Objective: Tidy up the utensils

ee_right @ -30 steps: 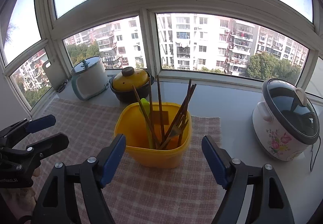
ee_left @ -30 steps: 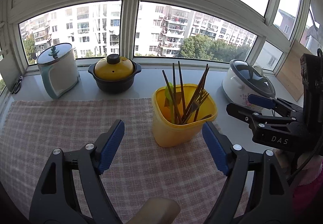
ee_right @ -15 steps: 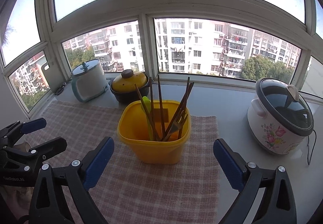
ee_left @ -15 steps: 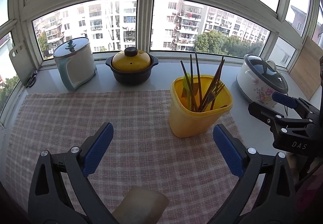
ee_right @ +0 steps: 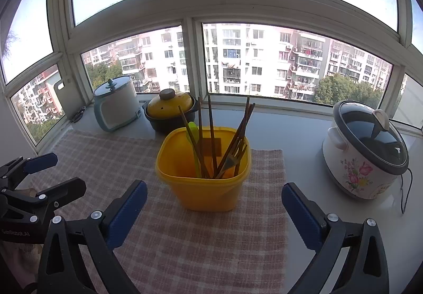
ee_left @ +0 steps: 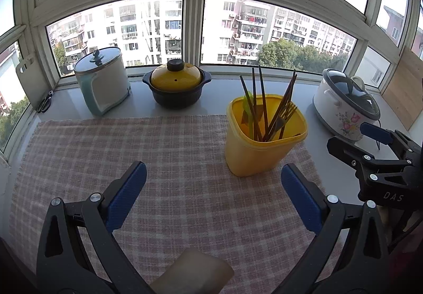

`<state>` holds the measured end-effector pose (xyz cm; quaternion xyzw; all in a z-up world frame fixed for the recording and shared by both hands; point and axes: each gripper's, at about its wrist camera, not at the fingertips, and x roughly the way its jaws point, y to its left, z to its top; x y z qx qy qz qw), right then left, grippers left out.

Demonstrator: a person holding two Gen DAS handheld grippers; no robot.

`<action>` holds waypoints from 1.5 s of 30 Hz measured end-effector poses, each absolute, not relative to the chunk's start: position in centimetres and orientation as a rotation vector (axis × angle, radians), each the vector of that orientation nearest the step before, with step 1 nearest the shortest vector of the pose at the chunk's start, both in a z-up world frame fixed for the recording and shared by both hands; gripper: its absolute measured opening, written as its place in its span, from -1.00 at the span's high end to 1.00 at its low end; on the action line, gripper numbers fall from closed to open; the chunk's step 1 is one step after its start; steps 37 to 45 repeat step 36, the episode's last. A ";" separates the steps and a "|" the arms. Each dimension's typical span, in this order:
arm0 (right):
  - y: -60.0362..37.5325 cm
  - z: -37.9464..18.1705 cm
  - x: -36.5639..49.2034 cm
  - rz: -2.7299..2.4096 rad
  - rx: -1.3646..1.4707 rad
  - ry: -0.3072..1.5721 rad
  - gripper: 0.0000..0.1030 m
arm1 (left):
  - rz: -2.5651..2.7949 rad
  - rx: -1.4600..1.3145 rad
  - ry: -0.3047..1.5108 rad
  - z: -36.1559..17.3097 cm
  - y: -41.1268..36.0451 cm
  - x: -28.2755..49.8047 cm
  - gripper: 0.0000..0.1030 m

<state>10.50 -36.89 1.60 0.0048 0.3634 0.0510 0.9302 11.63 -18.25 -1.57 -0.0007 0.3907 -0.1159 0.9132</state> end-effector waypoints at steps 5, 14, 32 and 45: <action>-36.8 1.5 10.4 0.106 0.011 0.751 -0.99 | -0.233 0.009 0.800 -1.5 -18.3 11.5 -1.00; -36.8 1.5 10.5 0.108 0.009 0.753 -0.99 | -0.238 0.003 0.813 -1.7 -18.3 11.6 -1.00; -36.8 1.1 10.6 0.108 0.007 0.762 -0.99 | -0.221 0.007 0.797 -1.5 -18.2 11.7 -1.00; -36.9 0.7 10.7 0.106 0.010 0.769 -0.99 | -0.219 0.014 0.787 -1.6 -18.1 11.7 -1.00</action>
